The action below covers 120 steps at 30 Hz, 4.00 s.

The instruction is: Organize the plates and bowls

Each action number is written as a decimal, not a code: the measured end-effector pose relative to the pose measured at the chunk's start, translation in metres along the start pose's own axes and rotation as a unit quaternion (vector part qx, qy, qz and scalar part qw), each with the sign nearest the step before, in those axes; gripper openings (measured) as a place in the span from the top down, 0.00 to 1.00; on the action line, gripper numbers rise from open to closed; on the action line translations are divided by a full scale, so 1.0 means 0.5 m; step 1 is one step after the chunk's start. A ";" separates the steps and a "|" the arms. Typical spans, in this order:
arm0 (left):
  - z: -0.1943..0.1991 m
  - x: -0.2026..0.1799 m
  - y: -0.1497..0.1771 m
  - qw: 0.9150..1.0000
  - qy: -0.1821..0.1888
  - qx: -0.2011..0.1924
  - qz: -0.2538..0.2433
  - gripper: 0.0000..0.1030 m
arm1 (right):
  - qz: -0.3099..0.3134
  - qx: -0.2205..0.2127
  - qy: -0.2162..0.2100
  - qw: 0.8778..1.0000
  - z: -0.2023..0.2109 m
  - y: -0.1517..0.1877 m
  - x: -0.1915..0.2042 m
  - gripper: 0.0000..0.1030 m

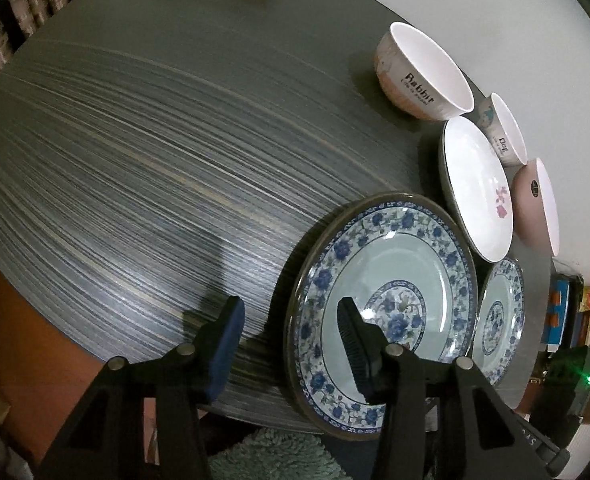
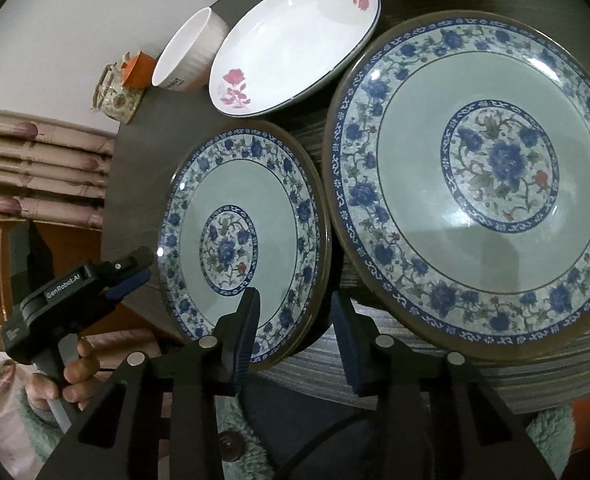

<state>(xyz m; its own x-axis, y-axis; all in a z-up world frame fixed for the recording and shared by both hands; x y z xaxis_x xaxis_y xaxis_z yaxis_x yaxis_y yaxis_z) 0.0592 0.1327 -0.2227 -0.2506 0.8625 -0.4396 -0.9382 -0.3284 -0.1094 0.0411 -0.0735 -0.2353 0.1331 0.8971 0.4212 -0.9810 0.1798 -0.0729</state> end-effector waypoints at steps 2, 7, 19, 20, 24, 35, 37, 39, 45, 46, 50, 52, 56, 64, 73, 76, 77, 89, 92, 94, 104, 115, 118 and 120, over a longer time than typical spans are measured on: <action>-0.008 0.002 0.000 1.000 0.002 0.005 0.003 0.56 | 0.002 0.002 -0.001 1.000 -0.007 -0.003 0.004 0.68; -0.018 0.015 -0.005 1.000 0.001 0.010 0.007 0.60 | 0.006 -0.002 0.008 1.000 -0.020 -0.016 0.012 0.68; -0.027 0.001 -0.019 1.000 0.008 0.014 -0.012 0.70 | 0.005 -0.009 0.010 1.000 -0.034 -0.043 0.012 0.68; -0.030 -0.001 -0.020 1.000 0.009 0.017 -0.014 0.74 | 0.004 -0.009 0.010 1.000 -0.037 -0.045 0.013 0.68; -0.037 -0.003 -0.019 1.000 0.008 0.019 -0.023 0.80 | 0.008 -0.015 0.020 1.000 -0.040 -0.048 0.008 0.79; 0.006 0.012 -0.027 0.999 -0.003 -0.008 -0.033 0.81 | 0.035 -0.019 0.026 0.999 -0.039 -0.040 0.038 0.85; 0.022 0.021 -0.031 0.999 -0.004 -0.016 -0.033 0.81 | 0.040 -0.018 0.025 0.999 -0.040 -0.038 0.050 0.84; 0.036 0.029 -0.036 0.999 -0.007 -0.025 -0.033 0.81 | 0.048 -0.019 0.024 0.998 -0.041 -0.038 0.061 0.84; 0.067 0.065 -0.053 0.999 -0.013 -0.041 -0.018 0.81 | 0.078 -0.026 0.027 0.996 -0.048 -0.040 0.109 0.83; 0.071 0.072 -0.057 0.999 -0.015 -0.044 -0.016 0.81 | 0.083 -0.027 0.027 0.996 -0.051 -0.043 0.119 0.83; 0.077 0.098 -0.067 0.998 -0.025 -0.050 -0.007 0.81 | 0.094 -0.030 0.029 0.995 -0.060 -0.048 0.144 0.83; 0.076 0.111 -0.072 0.998 -0.028 -0.052 0.001 0.81 | 0.103 -0.032 0.034 0.994 -0.068 -0.050 0.156 0.83; 0.073 0.133 -0.080 0.998 -0.033 -0.053 0.009 0.81 | 0.112 -0.035 0.040 0.992 -0.085 -0.053 0.172 0.83; 0.055 0.160 -0.087 0.998 -0.038 -0.053 0.020 0.80 | 0.125 -0.035 0.052 0.990 -0.114 -0.049 0.185 0.82; 0.046 0.163 -0.088 0.997 -0.034 -0.055 0.032 0.79 | 0.129 -0.021 0.056 0.990 -0.124 -0.038 0.189 0.81; 0.044 0.160 -0.089 0.997 -0.040 -0.058 0.027 0.78 | 0.144 -0.024 0.063 0.987 -0.123 -0.033 0.194 0.79; 0.044 0.159 -0.089 0.997 -0.043 -0.058 0.025 0.78 | 0.147 -0.025 0.065 0.987 -0.124 -0.033 0.196 0.78; 0.096 0.122 -0.095 0.991 -0.077 -0.106 -0.004 0.77 | 0.183 -0.049 0.090 0.978 -0.089 -0.024 0.196 0.67; 0.110 0.091 -0.094 0.989 -0.079 -0.123 -0.024 0.74 | 0.189 -0.064 0.097 0.975 -0.068 -0.024 0.188 0.66; 0.120 0.063 -0.092 0.986 -0.078 -0.140 -0.043 0.73 | 0.189 -0.074 0.101 0.974 -0.055 -0.026 0.185 0.66; 0.152 -0.098 -0.058 0.970 -0.041 -0.204 -0.125 0.70 | 0.169 -0.111 0.103 0.974 0.008 -0.038 0.145 0.65; 0.114 -0.215 -0.007 0.965 -0.054 -0.193 -0.168 0.70 | 0.138 -0.148 0.119 0.972 0.088 -0.059 0.065 0.65; 0.087 -0.242 0.010 0.969 -0.042 -0.176 -0.171 0.65 | 0.131 -0.162 0.126 0.970 0.116 -0.061 0.037 0.57; 0.071 -0.263 0.022 0.968 -0.046 -0.167 -0.180 0.60 | 0.124 -0.173 0.133 0.968 0.136 -0.063 0.013 0.55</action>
<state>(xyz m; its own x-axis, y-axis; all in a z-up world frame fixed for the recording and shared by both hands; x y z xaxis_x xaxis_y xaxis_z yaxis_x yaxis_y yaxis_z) 0.0735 0.0295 -0.1345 0.0433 0.9699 -0.2398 -0.8435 -0.0931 -0.5290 0.0631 -0.1007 -0.1686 -0.0228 0.9938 0.1085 -0.8874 0.0298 -0.4600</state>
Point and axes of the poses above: each gripper's, at about its wrist camera, not at the fingertips, and z roughly against the way its jaws point, x to its left, y to its underside, the point moved 10 cm from there along -z, roughly the way its jaws point, and after that the axes turned 8 degrees about y, right-handed, at the moved point
